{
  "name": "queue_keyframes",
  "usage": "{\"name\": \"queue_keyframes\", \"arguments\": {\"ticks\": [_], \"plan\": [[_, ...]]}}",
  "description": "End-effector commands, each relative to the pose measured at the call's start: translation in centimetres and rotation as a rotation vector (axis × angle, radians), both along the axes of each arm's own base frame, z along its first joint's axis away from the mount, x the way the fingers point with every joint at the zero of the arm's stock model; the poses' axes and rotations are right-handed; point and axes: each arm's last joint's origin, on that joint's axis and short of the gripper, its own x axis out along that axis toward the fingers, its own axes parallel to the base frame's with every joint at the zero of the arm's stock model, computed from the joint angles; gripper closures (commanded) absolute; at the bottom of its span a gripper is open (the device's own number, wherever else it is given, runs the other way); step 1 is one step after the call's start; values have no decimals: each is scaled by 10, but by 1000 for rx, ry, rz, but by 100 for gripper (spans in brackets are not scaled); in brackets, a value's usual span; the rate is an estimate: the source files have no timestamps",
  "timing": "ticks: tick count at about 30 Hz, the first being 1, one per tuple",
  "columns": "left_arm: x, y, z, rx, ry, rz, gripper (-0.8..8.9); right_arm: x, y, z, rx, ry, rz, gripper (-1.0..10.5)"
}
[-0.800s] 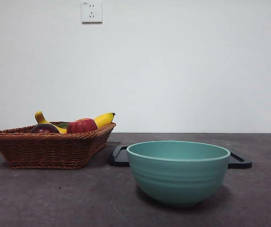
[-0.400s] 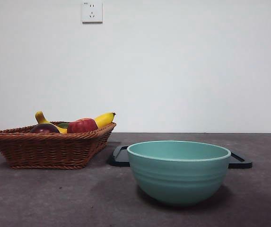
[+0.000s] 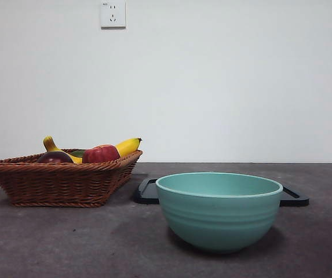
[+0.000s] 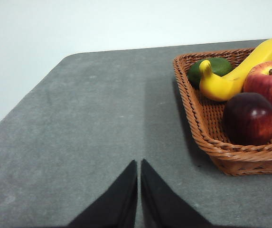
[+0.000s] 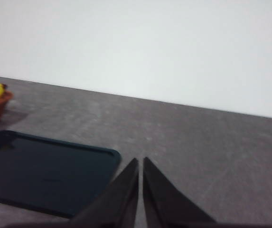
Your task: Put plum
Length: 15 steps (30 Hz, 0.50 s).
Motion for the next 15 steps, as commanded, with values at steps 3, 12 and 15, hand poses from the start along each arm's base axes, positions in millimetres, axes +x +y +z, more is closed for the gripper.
{"name": "queue_keyframes", "arguments": {"ticks": [3, 12, 15], "plan": [[1, 0, -8, -5, 25, 5, 805, 2, -1, -7, 36, 6, -32, 942], [1, 0, -8, -5, 25, 5, 805, 3, 0, -21, 58, 123, -25, 942], [1, 0, -8, -5, 25, 5, 805, 2, 1, -28, 59, 194, -18, 942]]}}
